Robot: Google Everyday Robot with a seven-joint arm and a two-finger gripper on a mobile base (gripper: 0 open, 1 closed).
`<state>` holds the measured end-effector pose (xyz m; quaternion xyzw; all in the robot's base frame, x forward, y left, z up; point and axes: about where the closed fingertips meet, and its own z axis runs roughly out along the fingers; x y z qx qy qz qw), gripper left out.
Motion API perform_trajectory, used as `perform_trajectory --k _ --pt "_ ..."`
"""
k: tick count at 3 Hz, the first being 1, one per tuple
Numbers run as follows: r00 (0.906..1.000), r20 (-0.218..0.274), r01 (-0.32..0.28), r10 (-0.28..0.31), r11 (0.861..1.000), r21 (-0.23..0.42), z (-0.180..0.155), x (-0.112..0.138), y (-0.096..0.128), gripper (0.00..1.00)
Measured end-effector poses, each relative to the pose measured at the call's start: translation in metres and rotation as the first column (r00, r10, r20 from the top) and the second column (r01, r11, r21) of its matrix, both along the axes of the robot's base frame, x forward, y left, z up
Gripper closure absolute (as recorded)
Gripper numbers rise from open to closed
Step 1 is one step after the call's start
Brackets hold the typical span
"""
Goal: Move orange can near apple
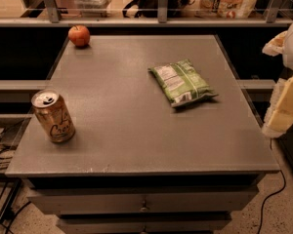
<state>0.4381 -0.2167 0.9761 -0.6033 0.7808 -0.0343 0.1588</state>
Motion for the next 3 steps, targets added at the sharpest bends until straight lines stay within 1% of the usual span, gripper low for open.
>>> perform_trajectory --k 1,2,3 --pt "1.0 0.0 0.0 0.0 1.0 0.0 0.0 0.0 0.0 0.0" --pt "0.9999 0.004 -0.016 0.015 1.0 0.027 0.001 0.001 0.005 0.0" --pt "0.9944 0.02 -0.105 0.104 0.988 0.109 -0.006 0.003 0.03 0.0"
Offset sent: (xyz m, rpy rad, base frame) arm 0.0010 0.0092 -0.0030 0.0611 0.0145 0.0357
